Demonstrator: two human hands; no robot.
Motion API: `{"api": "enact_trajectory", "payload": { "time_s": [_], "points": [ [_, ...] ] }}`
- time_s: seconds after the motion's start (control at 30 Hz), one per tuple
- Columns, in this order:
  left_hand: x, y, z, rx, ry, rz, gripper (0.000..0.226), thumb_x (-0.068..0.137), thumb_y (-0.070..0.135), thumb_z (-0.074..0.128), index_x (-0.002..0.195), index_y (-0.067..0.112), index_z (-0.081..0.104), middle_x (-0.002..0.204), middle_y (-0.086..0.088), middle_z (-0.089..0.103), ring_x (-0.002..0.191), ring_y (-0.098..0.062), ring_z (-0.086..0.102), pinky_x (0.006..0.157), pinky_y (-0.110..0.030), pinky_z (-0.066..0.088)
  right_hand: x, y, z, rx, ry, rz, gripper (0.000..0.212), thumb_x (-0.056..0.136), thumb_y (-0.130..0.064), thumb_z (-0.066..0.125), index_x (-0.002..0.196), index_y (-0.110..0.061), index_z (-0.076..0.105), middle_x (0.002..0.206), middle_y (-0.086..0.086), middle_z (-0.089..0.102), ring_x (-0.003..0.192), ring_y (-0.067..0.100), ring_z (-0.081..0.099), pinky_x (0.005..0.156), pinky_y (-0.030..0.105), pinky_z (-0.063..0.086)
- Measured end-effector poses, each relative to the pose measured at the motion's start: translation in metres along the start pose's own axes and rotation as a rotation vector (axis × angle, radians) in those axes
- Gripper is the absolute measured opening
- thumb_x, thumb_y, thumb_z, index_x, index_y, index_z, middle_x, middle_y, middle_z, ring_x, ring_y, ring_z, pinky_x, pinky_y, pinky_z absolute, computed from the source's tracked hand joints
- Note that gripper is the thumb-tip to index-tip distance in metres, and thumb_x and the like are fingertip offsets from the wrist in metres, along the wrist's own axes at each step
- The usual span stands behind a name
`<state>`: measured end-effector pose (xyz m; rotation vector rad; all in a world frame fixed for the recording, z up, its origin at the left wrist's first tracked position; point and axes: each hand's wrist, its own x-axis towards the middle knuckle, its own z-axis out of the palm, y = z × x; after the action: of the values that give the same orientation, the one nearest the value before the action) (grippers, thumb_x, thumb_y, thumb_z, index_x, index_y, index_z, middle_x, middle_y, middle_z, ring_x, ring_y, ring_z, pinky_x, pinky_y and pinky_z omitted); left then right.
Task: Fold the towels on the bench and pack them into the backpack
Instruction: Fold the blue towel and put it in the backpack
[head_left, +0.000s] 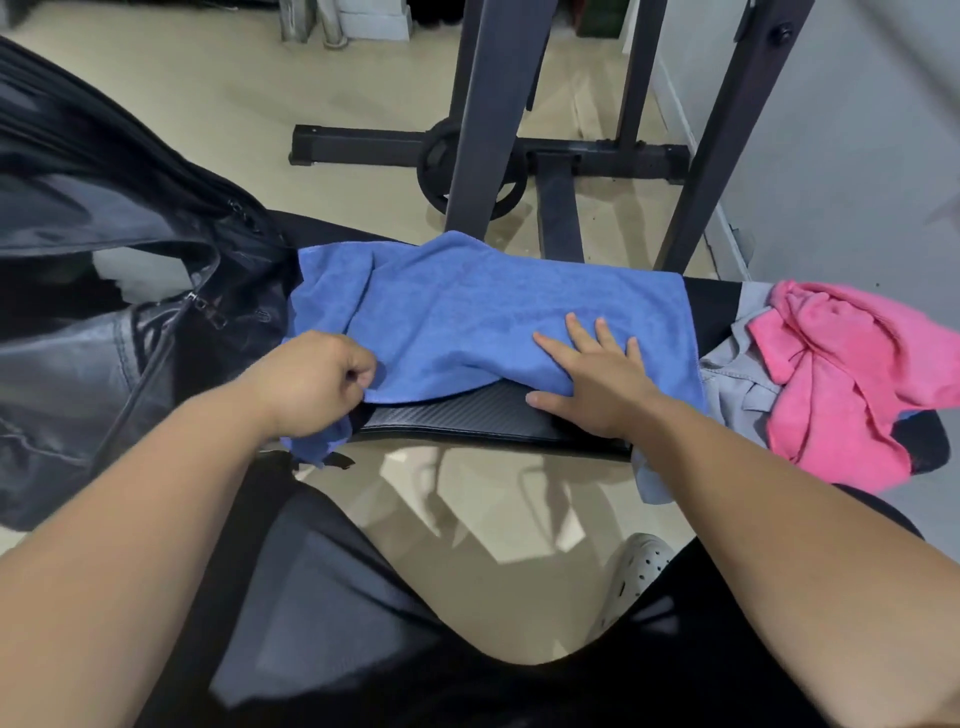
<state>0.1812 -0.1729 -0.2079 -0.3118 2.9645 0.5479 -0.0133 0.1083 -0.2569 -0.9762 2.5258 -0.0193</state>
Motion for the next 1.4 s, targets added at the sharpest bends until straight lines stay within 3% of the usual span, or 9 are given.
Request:
{"api": "enact_trajectory", "payload": {
  "time_s": [0.17,0.3,0.4,0.53,0.7,0.8,1.0,1.17,1.4],
  "points": [
    [-0.015,-0.001,-0.014,-0.260,0.148,-0.164,0.024,0.085,0.000,0.053,0.066,0.014,0.051,0.057,0.000,0.047,0.056,-0.017,0.039,0.057,-0.033,0.035,-0.009,-0.029,-0.007,-0.193,0.268,-0.140,0.094,0.076,-0.083,0.054,0.154,-0.036,0.030,0.161,0.012,0.028,0.148,0.036,0.023,0.117,0.067,0.009],
    [-0.014,0.009,-0.009,-0.375,0.239,-0.238,0.021,0.086,-0.001,0.050,0.069,0.011,0.053,0.060,-0.001,0.048,0.059,-0.019,0.038,0.057,-0.032,0.032,-0.011,-0.074,0.010,-0.223,0.569,-0.399,0.048,0.071,-0.059,0.075,0.099,-0.020,0.071,0.099,0.005,0.058,0.095,0.031,0.053,0.083,0.044,0.042],
    [-0.016,0.012,-0.005,-0.377,0.187,-0.240,0.018,0.086,0.003,0.053,0.069,0.009,0.052,0.059,0.000,0.047,0.059,-0.018,0.037,0.058,-0.032,0.033,-0.007,-0.098,0.018,-0.180,0.713,-0.376,0.018,0.068,-0.020,0.075,0.061,-0.014,0.060,0.067,0.004,0.049,0.068,0.029,0.050,0.060,0.035,0.035],
    [-0.020,0.005,-0.003,-0.255,0.246,-0.273,0.018,0.086,0.010,0.056,0.069,0.013,0.051,0.064,-0.004,0.055,0.063,-0.026,0.047,0.060,-0.039,0.041,-0.014,-0.112,0.013,0.071,0.787,-0.425,0.012,0.075,-0.018,0.050,0.065,-0.011,0.050,0.053,0.004,0.044,0.052,0.029,0.044,0.053,0.030,0.031],
    [-0.020,-0.001,0.006,-0.031,0.138,-0.258,0.017,0.086,0.017,0.058,0.073,0.020,0.047,0.067,-0.001,0.053,0.070,-0.030,0.050,0.057,-0.036,0.036,-0.030,-0.099,0.010,0.127,0.595,-0.425,0.018,0.095,-0.025,0.048,0.088,-0.008,0.050,0.060,0.006,0.053,0.057,0.036,0.049,0.052,0.036,0.035],
    [-0.019,0.002,0.013,0.003,-0.020,-0.266,0.021,0.086,0.028,0.059,0.070,0.022,0.047,0.071,0.002,0.056,0.075,-0.025,0.052,0.061,-0.035,0.041,-0.032,-0.076,0.023,-0.033,0.407,-0.378,0.041,0.090,-0.059,0.053,0.100,-0.019,0.052,0.085,-0.002,0.059,0.079,0.025,0.054,0.070,0.039,0.043],
    [-0.012,0.001,0.017,-0.075,0.367,-0.359,0.025,0.096,0.036,0.052,0.080,0.016,0.055,0.087,-0.008,0.057,0.081,-0.032,0.054,0.068,-0.041,0.046,-0.037,-0.047,0.025,0.171,0.548,-0.245,0.050,0.094,-0.059,0.037,0.120,-0.024,0.062,0.120,-0.001,0.059,0.110,0.026,0.053,0.094,0.045,0.041],
    [0.002,0.016,0.027,0.097,0.193,-0.323,0.042,0.096,0.045,0.052,0.125,0.016,0.058,0.126,-0.010,0.055,0.116,-0.038,0.048,0.090,-0.050,0.047,-0.003,-0.006,0.003,0.221,0.301,0.317,0.066,0.104,-0.058,0.023,0.162,-0.031,0.007,0.170,0.007,-0.002,0.156,0.026,0.000,0.124,0.054,0.002],
    [0.040,0.050,0.052,0.158,-0.070,-0.305,0.075,0.092,0.073,0.034,0.155,0.033,0.024,0.168,-0.003,0.010,0.152,-0.036,0.012,0.120,-0.061,0.016,-0.016,0.037,0.027,-0.035,0.139,0.289,0.086,0.091,-0.078,0.008,0.160,-0.031,-0.011,0.168,0.007,-0.018,0.155,0.026,-0.016,0.124,0.052,-0.008]
  ]
}}
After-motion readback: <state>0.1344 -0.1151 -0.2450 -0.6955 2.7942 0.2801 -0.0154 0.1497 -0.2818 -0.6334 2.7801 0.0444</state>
